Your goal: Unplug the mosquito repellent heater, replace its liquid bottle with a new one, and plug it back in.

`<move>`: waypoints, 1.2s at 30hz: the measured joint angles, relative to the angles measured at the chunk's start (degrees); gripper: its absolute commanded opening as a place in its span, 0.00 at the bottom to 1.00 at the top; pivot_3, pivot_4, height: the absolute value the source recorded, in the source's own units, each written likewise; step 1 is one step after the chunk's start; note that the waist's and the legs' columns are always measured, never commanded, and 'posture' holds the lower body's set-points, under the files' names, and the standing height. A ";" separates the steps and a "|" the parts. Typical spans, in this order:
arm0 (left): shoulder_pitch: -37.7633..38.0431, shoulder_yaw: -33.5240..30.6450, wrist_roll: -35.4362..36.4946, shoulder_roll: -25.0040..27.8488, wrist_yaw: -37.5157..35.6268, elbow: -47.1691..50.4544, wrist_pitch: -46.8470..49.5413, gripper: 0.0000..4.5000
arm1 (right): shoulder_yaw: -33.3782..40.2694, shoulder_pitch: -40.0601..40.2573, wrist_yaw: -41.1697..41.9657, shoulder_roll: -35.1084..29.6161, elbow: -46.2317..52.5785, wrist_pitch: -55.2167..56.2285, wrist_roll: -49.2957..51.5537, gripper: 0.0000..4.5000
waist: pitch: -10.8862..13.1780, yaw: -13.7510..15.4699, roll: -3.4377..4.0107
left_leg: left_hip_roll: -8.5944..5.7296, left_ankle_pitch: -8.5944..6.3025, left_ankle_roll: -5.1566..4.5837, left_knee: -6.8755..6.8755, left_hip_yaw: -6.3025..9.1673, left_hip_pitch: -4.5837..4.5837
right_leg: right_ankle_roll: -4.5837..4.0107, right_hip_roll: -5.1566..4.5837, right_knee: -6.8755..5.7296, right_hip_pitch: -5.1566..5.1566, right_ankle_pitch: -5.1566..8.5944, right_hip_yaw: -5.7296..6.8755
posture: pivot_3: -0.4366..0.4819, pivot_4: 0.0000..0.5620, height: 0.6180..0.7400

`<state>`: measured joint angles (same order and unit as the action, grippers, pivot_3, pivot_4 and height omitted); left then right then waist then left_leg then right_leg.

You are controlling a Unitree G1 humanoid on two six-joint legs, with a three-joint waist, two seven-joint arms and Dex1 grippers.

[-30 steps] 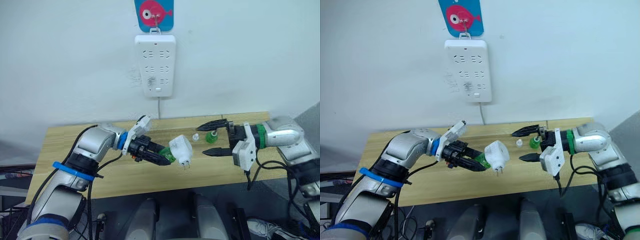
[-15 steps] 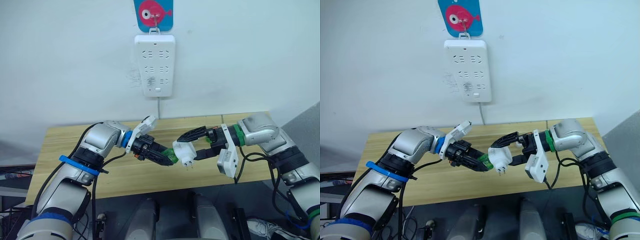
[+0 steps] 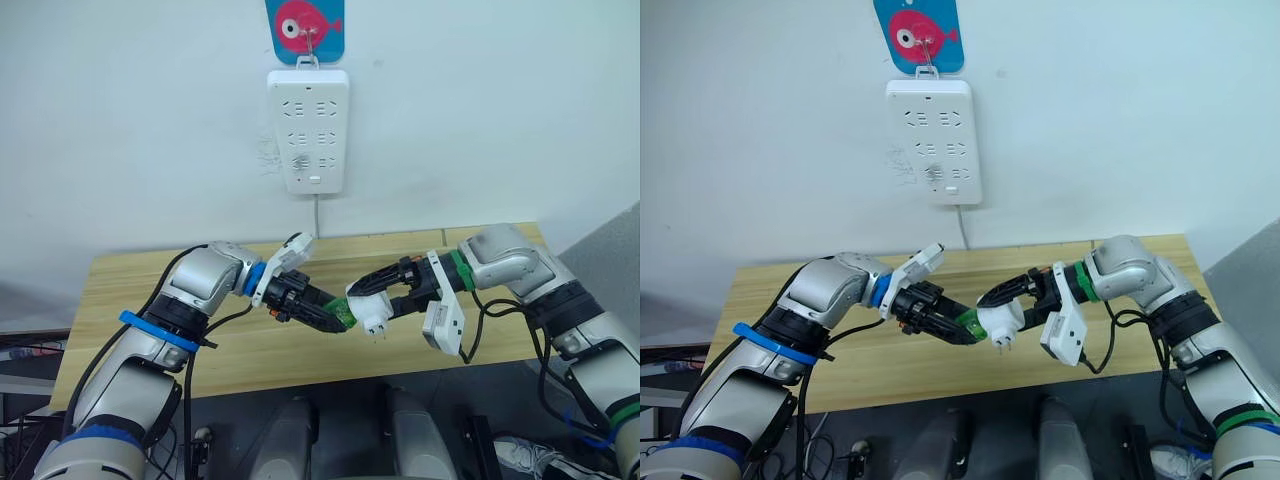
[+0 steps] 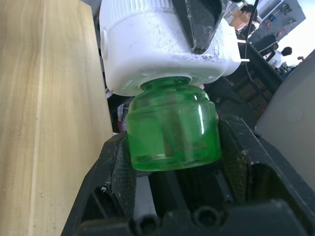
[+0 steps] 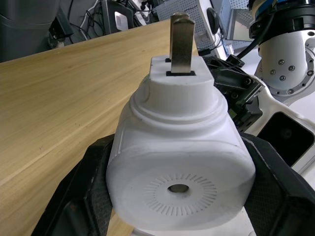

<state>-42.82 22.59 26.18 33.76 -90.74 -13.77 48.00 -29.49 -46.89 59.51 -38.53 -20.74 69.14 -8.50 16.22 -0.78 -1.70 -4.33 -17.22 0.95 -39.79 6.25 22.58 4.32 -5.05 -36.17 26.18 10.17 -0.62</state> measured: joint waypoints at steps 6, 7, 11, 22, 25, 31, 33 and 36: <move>-0.31 -3.14 0.83 -1.43 0.51 -0.63 -0.11 1.00 | 0.12 0.46 -0.98 -0.93 -0.12 -3.71 2.14 0.66 | 0.00 0.03 0.00 | 0.00 0.00 0.00 -0.01 0.01 0.00 | 0.00 0.00 -0.01 0.00 0.00 0.01 | 0.53 0.41 1.00; -0.47 -3.99 0.81 -1.19 0.59 -0.90 -0.52 1.00 | 0.40 1.04 -1.05 -1.46 -0.18 -5.16 2.31 0.66 | 0.00 0.04 0.00 | 0.00 0.00 0.00 -0.01 0.00 0.00 | 0.00 0.00 -0.01 0.00 0.00 0.01 | 0.53 0.41 1.00; -1.74 -6.84 -1.07 0.74 2.54 -3.05 -6.18 1.00 | 2.91 4.87 -1.32 -2.36 0.76 -17.85 4.59 0.66 | 0.00 0.05 0.00 | 0.02 0.00 0.00 -0.02 0.01 0.03 | -0.02 0.00 -0.01 0.01 -0.01 0.02 | 0.52 0.41 1.00; 15.25 -11.37 -22.17 -3.45 30.25 13.40 -47.74 1.00 | 25.56 12.89 -18.38 2.39 29.08 -124.23 42.01 0.66 | -0.04 0.97 0.04 | 0.10 -0.01 -0.02 0.00 0.20 0.17 | -0.09 -0.21 0.06 0.16 -0.09 -0.04 | 0.54 0.41 1.00; 19.02 -10.95 -30.20 -3.42 38.19 17.15 -55.61 1.00 | 31.78 12.03 -25.28 6.87 30.97 -140.96 47.71 0.66 | -0.06 1.61 0.07 | 0.04 -0.02 -0.03 -0.01 0.14 0.17 | -0.02 -0.22 0.06 0.15 -0.14 -0.12 | 0.54 0.41 1.00; 18.21 -8.73 -41.26 -5.95 48.28 18.01 -60.70 1.00 | 35.35 11.06 -31.40 10.94 34.33 -153.16 50.15 0.66 | -0.17 2.66 0.08 | -0.07 -0.02 -0.06 -0.16 0.10 0.24 | 0.17 -0.22 0.11 0.11 -0.26 -0.12 | 0.57 0.39 1.00; 17.91 -6.92 -43.21 -7.31 49.48 18.44 -60.58 1.00 | 36.35 10.78 -32.43 12.57 34.37 -154.41 50.20 0.66 | -0.45 2.57 0.11 | -0.06 -0.04 -0.09 -0.15 0.06 0.23 | 0.18 -0.22 0.12 0.11 -0.26 -0.13 | 0.57 0.39 1.00; 18.28 -3.87 -45.58 -8.01 49.85 18.94 -59.67 1.00 | 38.03 10.24 -33.70 14.55 34.41 -156.67 50.30 0.66 | -0.48 2.24 0.11 | -0.03 -0.04 -0.09 -0.14 0.05 0.23 | 0.18 -0.20 0.09 0.14 -0.27 -0.13 | 0.57 0.39 1.00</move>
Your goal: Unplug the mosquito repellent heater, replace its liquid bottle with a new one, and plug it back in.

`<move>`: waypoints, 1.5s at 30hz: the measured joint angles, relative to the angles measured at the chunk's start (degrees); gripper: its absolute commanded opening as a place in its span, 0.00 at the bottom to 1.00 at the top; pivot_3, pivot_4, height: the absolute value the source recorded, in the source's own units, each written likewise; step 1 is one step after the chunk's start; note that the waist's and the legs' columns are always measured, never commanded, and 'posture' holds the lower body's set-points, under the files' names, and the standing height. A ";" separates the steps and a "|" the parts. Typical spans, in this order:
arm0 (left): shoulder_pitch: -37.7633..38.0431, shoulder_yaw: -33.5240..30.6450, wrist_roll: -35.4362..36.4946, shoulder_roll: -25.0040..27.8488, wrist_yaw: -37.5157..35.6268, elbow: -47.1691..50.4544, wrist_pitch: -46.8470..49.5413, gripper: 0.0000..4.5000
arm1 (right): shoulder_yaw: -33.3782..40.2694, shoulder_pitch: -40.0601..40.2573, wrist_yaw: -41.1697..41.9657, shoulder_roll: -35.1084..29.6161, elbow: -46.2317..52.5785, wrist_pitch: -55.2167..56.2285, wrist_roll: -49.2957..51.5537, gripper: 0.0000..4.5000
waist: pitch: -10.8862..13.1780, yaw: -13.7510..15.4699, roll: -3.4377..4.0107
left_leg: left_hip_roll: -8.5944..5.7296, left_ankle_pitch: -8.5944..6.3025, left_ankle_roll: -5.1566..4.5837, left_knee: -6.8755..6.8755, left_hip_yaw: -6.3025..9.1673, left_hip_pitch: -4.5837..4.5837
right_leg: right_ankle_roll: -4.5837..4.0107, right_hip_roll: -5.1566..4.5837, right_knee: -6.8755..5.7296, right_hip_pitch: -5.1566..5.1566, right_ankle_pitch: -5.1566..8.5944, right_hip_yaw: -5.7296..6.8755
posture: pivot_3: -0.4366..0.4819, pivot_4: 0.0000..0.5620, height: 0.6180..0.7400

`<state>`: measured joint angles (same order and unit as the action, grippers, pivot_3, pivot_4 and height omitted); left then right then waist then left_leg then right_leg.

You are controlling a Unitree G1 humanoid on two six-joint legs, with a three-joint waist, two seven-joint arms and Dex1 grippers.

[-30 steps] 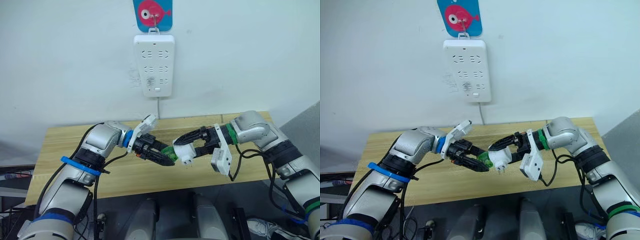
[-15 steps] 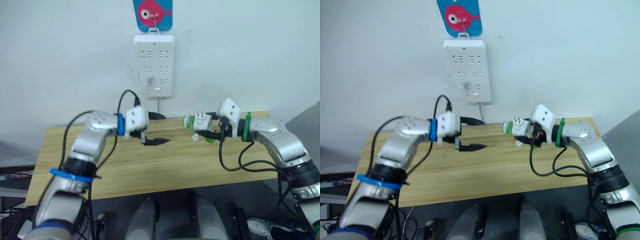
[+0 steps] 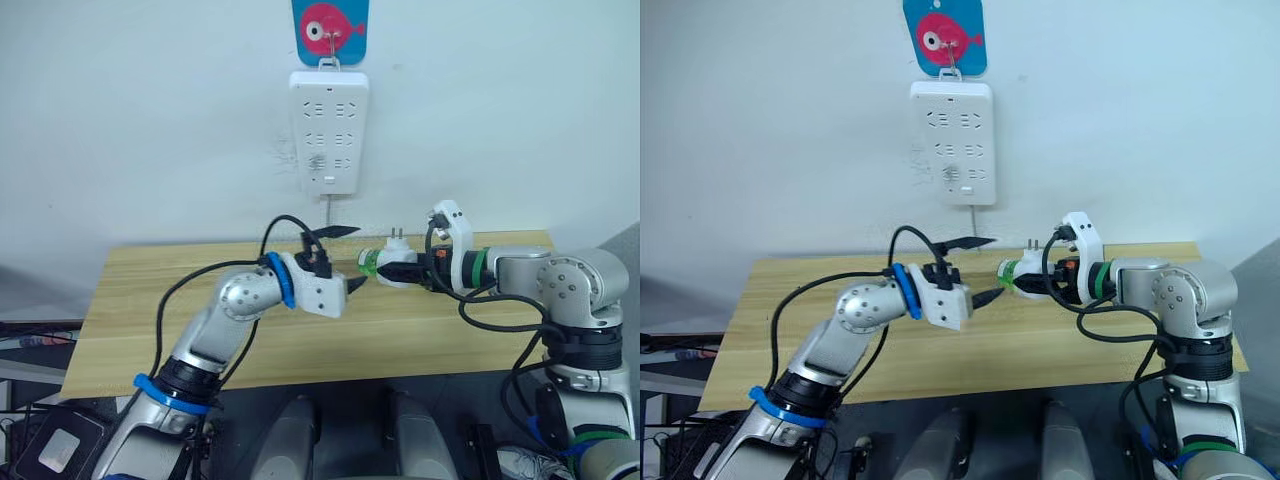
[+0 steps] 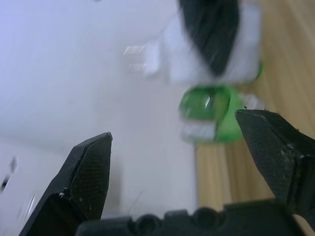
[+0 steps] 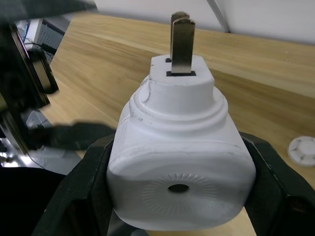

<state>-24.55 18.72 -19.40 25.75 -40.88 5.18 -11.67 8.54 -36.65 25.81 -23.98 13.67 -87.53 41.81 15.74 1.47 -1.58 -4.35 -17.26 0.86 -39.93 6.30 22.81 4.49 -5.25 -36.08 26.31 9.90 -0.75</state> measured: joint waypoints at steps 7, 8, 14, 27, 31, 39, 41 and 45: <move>-1.19 1.61 -4.23 -1.11 1.69 -0.34 3.04 1.00 | 3.52 -0.72 -1.17 3.91 1.39 -4.51 2.32 0.66 | -0.09 -0.11 0.05 | 0.00 0.00 0.00 -0.01 -0.02 0.00 | 0.00 0.03 -0.03 0.03 0.00 -0.02 | 0.57 0.36 1.00; -1.51 1.73 -4.44 -1.35 1.91 -0.36 3.17 1.00 | 3.52 -0.73 -1.24 4.05 1.61 -4.51 2.75 0.66 | -0.18 -0.11 0.09 | 0.00 0.00 0.00 -0.01 -0.02 0.00 | 0.00 0.03 -0.02 0.02 0.00 -0.02 | 0.57 0.36 1.00; -2.08 3.43 -5.57 -1.42 1.51 -0.59 3.80 0.81 | 3.52 -0.75 -2.89 4.22 1.83 -4.51 5.52 0.66 | -0.54 -0.11 0.31 | -0.01 0.00 0.00 0.00 -0.02 -0.01 | 0.00 0.02 -0.01 0.01 0.00 -0.02 | 0.56 0.36 1.00; -2.59 3.26 -5.45 -1.41 1.75 -1.00 3.70 0.50 | 7.27 -0.54 -7.46 7.28 1.67 -4.51 9.59 0.90 | -0.72 -0.12 0.38 | 0.00 0.00 0.00 0.00 -0.02 -0.01 | 0.00 0.02 -0.01 0.02 0.00 -0.02 | 0.56 0.34 1.00; -2.64 3.15 -4.64 -2.31 2.44 -1.37 3.84 0.50 | 10.96 0.58 -9.78 10.60 6.03 -4.13 10.17 1.00 | -0.92 -0.10 0.43 | -0.01 0.00 0.00 0.00 -0.01 0.00 | 0.00 0.02 -0.01 0.02 0.00 -0.02 | 0.55 0.35 1.00; 0.92 -5.20 12.86 -16.49 4.37 -1.28 20.88 0.50 | 2.37 13.84 -9.34 7.67 20.93 17.17 2.36 1.00 | -1.96 -0.74 0.58 | -0.02 -0.06 -0.11 -0.02 -0.15 -0.15 | 0.02 0.05 -0.04 -0.08 0.01 -0.07 | 0.53 0.33 1.00; 1.26 -6.70 16.57 -18.91 5.29 -0.43 24.09 0.50 | 0.04 15.05 -10.60 9.13 21.26 22.15 -0.72 1.00 | -2.24 -1.02 0.60 | 0.00 -0.06 -0.10 -0.01 -0.14 -0.26 | 0.02 0.11 -0.05 -0.18 0.01 -0.08 | 0.52 0.32 1.00; 1.28 -8.40 21.44 -19.83 5.59 1.32 28.78 0.50 | -2.92 15.77 -12.82 13.66 20.89 29.36 -3.75 1.00 | -2.76 -1.53 0.64 | 0.02 -0.06 -0.10 0.01 -0.15 -0.28 | 0.02 0.13 -0.03 -0.17 0.01 -0.13 | 0.51 0.31 1.00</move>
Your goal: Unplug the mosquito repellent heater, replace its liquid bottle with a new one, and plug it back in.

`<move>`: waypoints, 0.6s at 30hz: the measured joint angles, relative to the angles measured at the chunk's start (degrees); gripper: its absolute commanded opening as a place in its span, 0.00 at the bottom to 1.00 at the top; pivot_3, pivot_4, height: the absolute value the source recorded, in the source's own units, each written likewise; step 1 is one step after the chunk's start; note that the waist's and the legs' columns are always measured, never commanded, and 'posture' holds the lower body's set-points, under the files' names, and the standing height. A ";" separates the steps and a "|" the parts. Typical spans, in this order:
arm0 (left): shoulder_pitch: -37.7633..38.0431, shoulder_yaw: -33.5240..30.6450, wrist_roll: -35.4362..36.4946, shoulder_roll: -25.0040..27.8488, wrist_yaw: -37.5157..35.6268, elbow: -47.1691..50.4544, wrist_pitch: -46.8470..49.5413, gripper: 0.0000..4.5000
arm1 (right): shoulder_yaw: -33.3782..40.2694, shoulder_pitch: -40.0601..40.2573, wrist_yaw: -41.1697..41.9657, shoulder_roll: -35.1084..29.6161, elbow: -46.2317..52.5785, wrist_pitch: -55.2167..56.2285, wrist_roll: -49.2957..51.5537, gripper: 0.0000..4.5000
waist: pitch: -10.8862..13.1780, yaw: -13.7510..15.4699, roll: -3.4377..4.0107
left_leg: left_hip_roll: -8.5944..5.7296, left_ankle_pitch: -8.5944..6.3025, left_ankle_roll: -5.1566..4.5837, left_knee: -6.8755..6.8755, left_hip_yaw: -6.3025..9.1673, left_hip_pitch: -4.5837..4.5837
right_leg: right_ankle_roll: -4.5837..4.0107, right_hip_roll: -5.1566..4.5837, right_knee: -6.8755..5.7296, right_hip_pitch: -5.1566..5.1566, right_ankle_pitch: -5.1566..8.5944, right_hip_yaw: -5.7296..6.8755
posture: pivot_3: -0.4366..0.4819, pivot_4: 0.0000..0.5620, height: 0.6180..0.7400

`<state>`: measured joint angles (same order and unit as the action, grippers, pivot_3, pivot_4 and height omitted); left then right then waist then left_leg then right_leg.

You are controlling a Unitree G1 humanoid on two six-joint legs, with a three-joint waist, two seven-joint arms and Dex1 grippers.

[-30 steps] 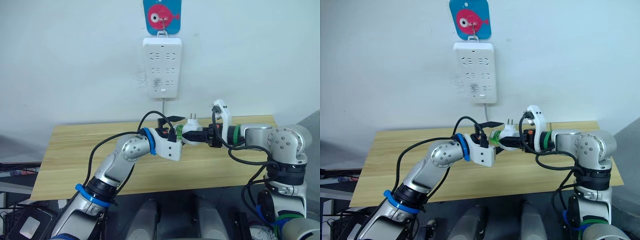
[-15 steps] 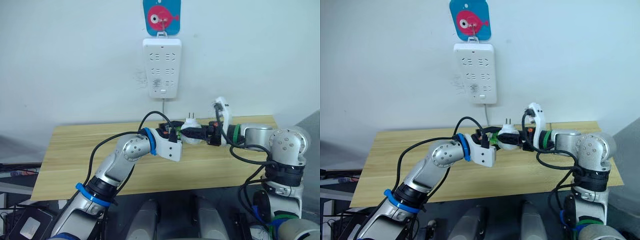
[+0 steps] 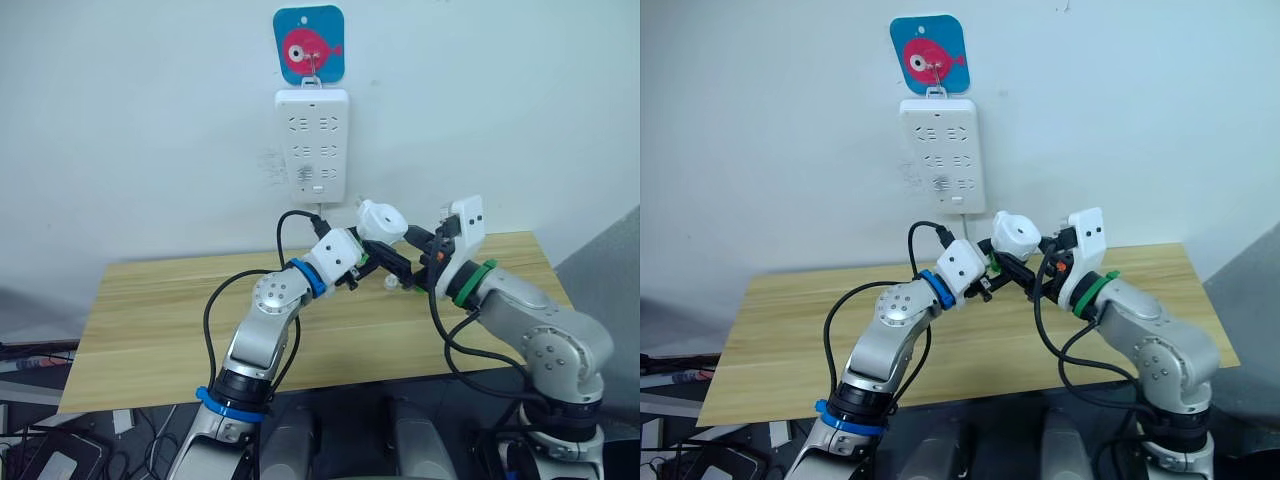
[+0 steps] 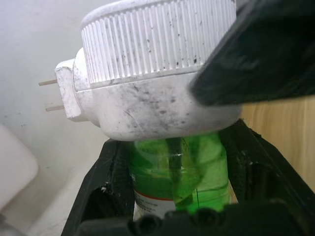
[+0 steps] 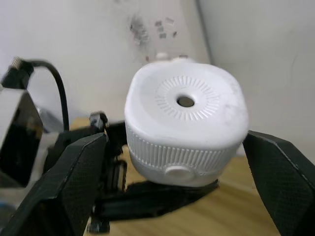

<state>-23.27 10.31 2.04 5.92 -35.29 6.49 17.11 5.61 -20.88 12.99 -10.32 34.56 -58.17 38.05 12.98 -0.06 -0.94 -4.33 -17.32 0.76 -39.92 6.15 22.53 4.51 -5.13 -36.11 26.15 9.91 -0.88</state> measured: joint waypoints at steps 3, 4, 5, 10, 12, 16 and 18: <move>-0.26 -0.66 2.38 -0.09 0.09 0.14 2.22 0.50 | -0.45 -1.16 -2.05 3.09 -1.56 3.42 -1.34 1.00 | -0.42 -0.02 0.01 | -0.01 0.00 0.00 0.01 0.02 0.01 | 0.00 -0.01 0.06 -0.01 0.00 -0.02 | 0.50 0.30 1.00; -0.35 -0.59 2.84 -0.05 0.02 0.14 2.73 0.50 | -0.52 -1.90 -2.90 4.30 -2.32 4.57 -1.62 1.00 | -0.54 0.04 -0.01 | -0.02 0.00 0.00 0.01 0.04 0.01 | 0.00 -0.02 0.07 -0.02 0.00 -0.01 | 0.50 0.30 1.00; -0.37 -0.58 3.33 -0.06 0.02 0.15 3.00 0.50 | -0.67 -2.36 -3.30 4.78 -2.61 5.21 -1.85 1.00 | -0.63 0.08 0.00 | -0.02 0.00 0.00 0.01 0.05 0.01 | 0.00 -0.02 0.08 -0.02 0.00 -0.01 | 0.50 0.29 1.00; -1.87 -0.65 6.21 -0.92 0.85 0.27 6.37 0.50 | -1.38 -3.05 -4.75 6.08 -4.92 7.25 -2.91 1.00 | -0.82 -0.01 0.01 | -0.02 0.00 0.00 0.05 0.03 0.00 | -0.01 -0.01 0.09 -0.02 0.00 -0.02 | 0.49 0.30 1.00; -2.07 -0.53 6.96 -1.04 0.90 0.55 6.47 0.50 | -2.02 -3.03 -4.97 6.02 -5.50 7.28 -3.08 1.00 | -0.82 -0.10 0.02 | -0.01 0.00 0.00 0.06 0.02 -0.01 | -0.01 0.00 0.09 -0.01 0.00 -0.03 | 0.49 0.30 1.00; -2.10 -0.47 7.16 -1.22 1.47 0.86 6.54 0.50 | -2.48 -2.74 -5.41 6.29 -5.72 7.28 -3.00 1.00 | -0.83 -0.07 0.02 | -0.02 0.00 0.00 0.06 0.03 0.00 | -0.01 -0.01 0.09 -0.02 0.00 -0.04 | 0.50 0.30 1.00; -2.10 -0.46 7.36 -1.36 1.99 0.93 6.57 0.50 | -2.48 -2.72 -5.62 6.36 -5.72 7.28 -2.99 1.00 | -0.83 -0.06 0.02 | -0.01 0.00 0.00 0.06 0.03 0.00 | -0.01 -0.01 0.09 -0.02 0.00 -0.04 | 0.50 0.30 1.00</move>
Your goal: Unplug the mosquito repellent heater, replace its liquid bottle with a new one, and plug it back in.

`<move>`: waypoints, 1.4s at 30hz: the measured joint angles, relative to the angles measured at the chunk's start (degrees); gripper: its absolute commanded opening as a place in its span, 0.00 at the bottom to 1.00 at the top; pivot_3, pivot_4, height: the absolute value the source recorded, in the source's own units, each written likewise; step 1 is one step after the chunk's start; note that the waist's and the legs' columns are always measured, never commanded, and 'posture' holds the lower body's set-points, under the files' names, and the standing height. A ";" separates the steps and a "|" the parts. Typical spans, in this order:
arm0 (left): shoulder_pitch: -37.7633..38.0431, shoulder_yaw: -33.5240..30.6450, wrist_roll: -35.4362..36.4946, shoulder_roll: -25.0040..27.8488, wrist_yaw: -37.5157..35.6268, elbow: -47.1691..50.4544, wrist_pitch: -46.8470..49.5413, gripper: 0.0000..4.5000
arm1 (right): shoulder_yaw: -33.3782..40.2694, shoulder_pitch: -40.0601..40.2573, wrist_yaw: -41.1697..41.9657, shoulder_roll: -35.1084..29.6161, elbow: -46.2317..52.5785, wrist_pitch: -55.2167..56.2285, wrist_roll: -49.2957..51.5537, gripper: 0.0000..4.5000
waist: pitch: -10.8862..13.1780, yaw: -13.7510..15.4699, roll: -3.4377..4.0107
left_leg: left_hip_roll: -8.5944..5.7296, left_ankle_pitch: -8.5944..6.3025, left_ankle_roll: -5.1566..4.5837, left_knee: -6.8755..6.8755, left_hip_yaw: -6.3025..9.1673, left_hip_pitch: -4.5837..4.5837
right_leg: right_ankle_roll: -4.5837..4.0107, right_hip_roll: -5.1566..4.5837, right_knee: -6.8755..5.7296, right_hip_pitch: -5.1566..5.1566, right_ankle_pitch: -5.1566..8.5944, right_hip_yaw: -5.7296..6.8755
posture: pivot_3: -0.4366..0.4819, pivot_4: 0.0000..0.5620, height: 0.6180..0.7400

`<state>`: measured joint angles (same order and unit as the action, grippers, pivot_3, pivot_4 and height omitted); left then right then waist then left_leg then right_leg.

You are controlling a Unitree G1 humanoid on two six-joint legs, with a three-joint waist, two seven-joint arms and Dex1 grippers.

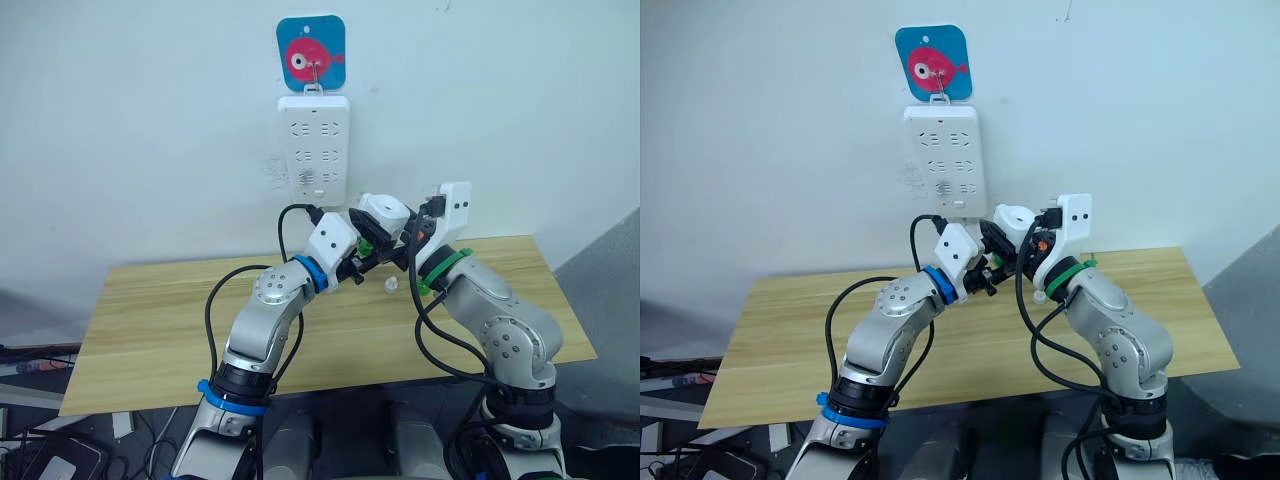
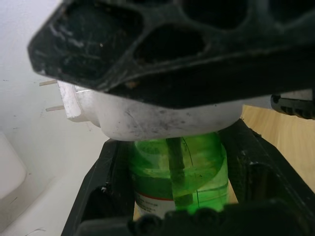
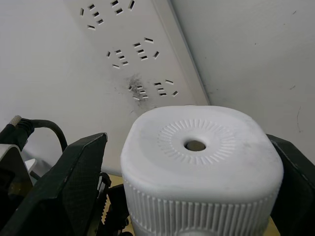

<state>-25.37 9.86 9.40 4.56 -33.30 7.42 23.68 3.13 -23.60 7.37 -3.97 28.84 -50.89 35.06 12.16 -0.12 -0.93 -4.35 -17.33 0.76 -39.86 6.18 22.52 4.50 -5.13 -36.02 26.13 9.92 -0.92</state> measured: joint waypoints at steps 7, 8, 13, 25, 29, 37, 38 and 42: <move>0.05 0.83 1.24 -0.04 0.31 1.57 0.60 0.50 | 0.11 0.00 -0.15 -0.76 -0.12 0.08 -0.11 0.72 | -0.01 0.01 0.00 | 0.00 0.00 0.00 0.00 0.00 0.00 | 0.00 0.00 0.00 0.00 0.00 -0.01 | 0.50 0.29 1.00; 0.08 1.02 1.24 -0.03 0.47 1.58 0.71 0.50 | 0.11 -0.01 -0.16 -1.07 -0.14 0.09 -0.14 0.67 | -0.01 0.00 0.00 | 0.00 0.00 0.00 0.00 -0.02 0.00 | 0.00 0.00 0.00 0.00 0.00 -0.01 | 0.50 0.29 1.00; 0.09 1.10 1.48 0.02 0.75 1.58 0.74 0.50 | 0.11 0.00 -0.25 -1.04 -0.21 0.28 -0.14 0.68 | -0.01 0.00 0.00 | 0.00 0.00 0.00 0.00 -0.02 0.00 | 0.00 0.00 0.00 0.00 0.00 -0.01 | 0.50 0.29 1.00; 9.08 -0.53 2.36 9.53 -2.24 7.25 -3.67 1.00 | 0.13 2.00 0.15 -5.19 -0.38 2.18 -2.77 0.68 | -0.15 0.07 0.04 | 0.01 0.00 0.00 0.06 0.00 -0.02 | -0.02 0.01 0.00 0.02 0.01 -0.02 | 0.54 0.30 1.00; 11.75 -3.56 3.73 10.16 -0.51 11.67 -4.32 1.00 | 0.13 2.67 0.79 -6.61 -0.37 2.85 -3.03 0.68 | -0.16 0.31 0.03 | -0.01 -0.01 -0.01 0.03 -0.01 -0.02 | -0.01 -0.02 0.01 -0.02 0.01 -0.03 | 0.55 0.31 1.00; 2.59 -12.43 2.72 13.14 4.80 7.33 -11.13 1.00 | -0.32 0.94 2.75 -10.15 -0.34 5.16 -5.08 0.68 | -0.16 0.47 0.03 | -0.03 -0.01 -0.01 0.04 -0.03 -0.06 | -0.02 0.01 0.01 -0.03 0.01 -0.01 | 0.57 0.33 1.00; 0.92 -12.78 2.42 13.49 4.97 5.82 -12.32 1.00 | -0.35 0.53 2.72 -9.95 -0.34 5.40 -5.16 0.68 | -0.16 0.50 0.02 | -0.04 -0.01 -0.01 0.04 -0.02 -0.04 | -0.01 0.01 0.02 -0.03 0.01 0.00 | 0.57 0.33 1.00; -2.59 -12.62 1.20 14.28 4.89 0.51 -15.65 1.00 | -0.85 0.05 2.69 -9.30 -0.34 5.53 -5.18 0.68 | -0.16 0.53 0.03 | -0.03 -0.01 -0.01 0.06 0.00 -0.04 | -0.02 0.00 0.04 -0.02 0.01 -0.01 | 0.56 0.35 1.00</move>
<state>-27.96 -2.77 10.60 18.84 -28.41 7.93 8.03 2.29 -23.55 10.06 -13.27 28.50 -45.36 29.87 12.00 0.41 -0.90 -4.38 -17.33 0.76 -39.80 6.18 22.48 4.48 -5.13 -35.99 26.11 9.93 -0.92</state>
